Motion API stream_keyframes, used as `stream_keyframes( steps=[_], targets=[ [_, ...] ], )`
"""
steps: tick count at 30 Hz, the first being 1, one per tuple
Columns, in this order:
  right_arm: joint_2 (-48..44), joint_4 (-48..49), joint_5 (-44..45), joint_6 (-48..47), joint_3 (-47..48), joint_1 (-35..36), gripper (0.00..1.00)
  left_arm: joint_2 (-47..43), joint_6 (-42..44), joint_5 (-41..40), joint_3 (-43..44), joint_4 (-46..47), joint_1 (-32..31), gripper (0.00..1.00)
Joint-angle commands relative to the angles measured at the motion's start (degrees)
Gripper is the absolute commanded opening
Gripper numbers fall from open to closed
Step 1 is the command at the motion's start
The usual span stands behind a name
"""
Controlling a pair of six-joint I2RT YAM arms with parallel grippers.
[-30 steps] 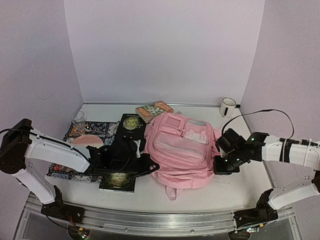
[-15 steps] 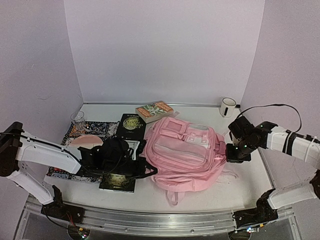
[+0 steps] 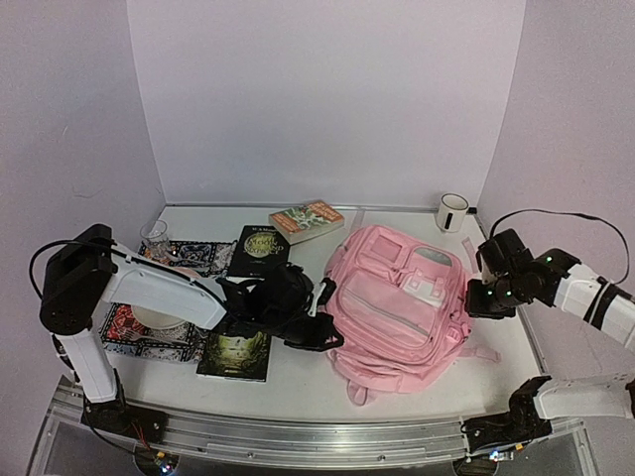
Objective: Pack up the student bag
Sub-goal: Unzip the largest pocket of the student bag, then move the book to the center of the board.
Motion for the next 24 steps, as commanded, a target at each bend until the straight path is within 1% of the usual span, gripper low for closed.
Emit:
stream_keyframes(
  steps=[1, 3, 7, 10, 14, 19, 24],
  targets=[
    [-3.4, 2.9, -4.6, -5.7, 0.1, -0.1, 0.44, 1.8, 4.0, -2.3, 6.1, -0.9, 2.0, 0.11],
    [-3.8, 4.5, -6.4, -7.9, 0.3, -0.1, 0.57, 2.1, 4.0, -3.0, 6.8, -0.9, 2.6, 0.18],
    [-2.3, 9.6, -12.4, -11.2, 0.3, 0.6, 0.72, 1.3, 4.3, -5.5, 7.6, -1.8, 3.4, 0.41],
    [-0.6, 13.5, -12.6, -12.6, 0.6, 4.6, 0.77, -0.5, 4.3, -7.7, 7.1, -3.2, 4.3, 0.56],
    [3.7, 16.8, -8.9, -13.1, 2.6, 12.4, 0.84, -4.9, 4.0, -11.6, 4.3, -6.6, 6.0, 0.69],
    [10.3, 21.8, -8.4, -11.6, 5.1, 19.2, 0.89, -11.8, 2.8, -16.9, -1.5, -11.6, 8.5, 0.79],
    [18.8, 23.4, -6.3, -11.3, 10.0, 25.7, 0.93, -18.9, 1.0, -21.3, -7.2, -18.2, 10.1, 0.88]
  ],
)
